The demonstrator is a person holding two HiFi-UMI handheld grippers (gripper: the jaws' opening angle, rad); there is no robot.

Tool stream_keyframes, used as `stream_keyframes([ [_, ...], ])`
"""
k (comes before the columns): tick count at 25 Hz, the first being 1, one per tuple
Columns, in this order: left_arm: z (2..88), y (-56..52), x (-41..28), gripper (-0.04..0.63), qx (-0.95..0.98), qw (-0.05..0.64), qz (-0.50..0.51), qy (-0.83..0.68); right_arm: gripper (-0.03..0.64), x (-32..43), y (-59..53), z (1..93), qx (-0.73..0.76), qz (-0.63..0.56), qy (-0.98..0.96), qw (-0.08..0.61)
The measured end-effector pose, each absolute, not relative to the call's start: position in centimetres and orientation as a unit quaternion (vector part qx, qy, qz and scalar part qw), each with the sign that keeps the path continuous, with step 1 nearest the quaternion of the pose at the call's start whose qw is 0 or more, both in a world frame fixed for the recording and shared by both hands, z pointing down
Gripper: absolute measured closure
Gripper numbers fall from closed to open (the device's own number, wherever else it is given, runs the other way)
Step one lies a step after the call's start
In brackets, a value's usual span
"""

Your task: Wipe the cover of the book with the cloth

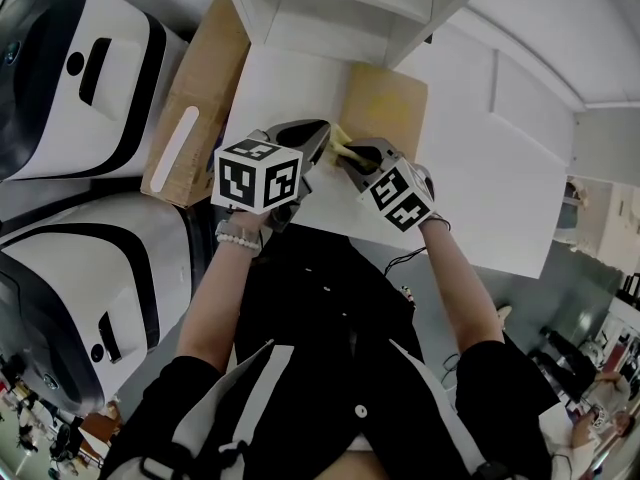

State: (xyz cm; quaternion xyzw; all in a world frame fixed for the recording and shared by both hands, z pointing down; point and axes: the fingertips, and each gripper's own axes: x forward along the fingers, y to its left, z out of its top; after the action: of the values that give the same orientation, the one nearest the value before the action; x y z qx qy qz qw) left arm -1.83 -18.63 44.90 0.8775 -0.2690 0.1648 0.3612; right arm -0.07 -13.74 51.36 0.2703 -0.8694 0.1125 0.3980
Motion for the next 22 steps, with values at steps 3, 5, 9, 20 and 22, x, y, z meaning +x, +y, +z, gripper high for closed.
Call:
stream_keyframes([
  [3,43.9,-18.3,-1.4,0.594,0.886,0.349,0.162,-0.259,0.578,-0.4,-12.4,51.2,0.264,0.12,-0.873,0.392],
  [5,43.2,-18.1,-1.2,0.594,0.892,0.336,0.165,-0.254,0.578,-0.7,-11.4,51.0,0.26,0.131,-0.876,0.384],
  [9,41.6,-18.0,-0.8,0.594,0.902,0.315,0.157,-0.25,0.578,-0.6,-10.3,49.5,0.267,0.152,-0.881,0.359],
  [20,35.1,-18.0,0.3,0.594,0.931,0.235,0.124,-0.249,0.578,4.1,-12.4,39.2,0.442,0.143,-0.862,0.206],
  [22,34.1,-17.8,0.4,0.594,0.937,0.213,0.126,-0.248,0.578,5.0,-12.8,37.2,0.466,0.133,-0.856,0.178],
])
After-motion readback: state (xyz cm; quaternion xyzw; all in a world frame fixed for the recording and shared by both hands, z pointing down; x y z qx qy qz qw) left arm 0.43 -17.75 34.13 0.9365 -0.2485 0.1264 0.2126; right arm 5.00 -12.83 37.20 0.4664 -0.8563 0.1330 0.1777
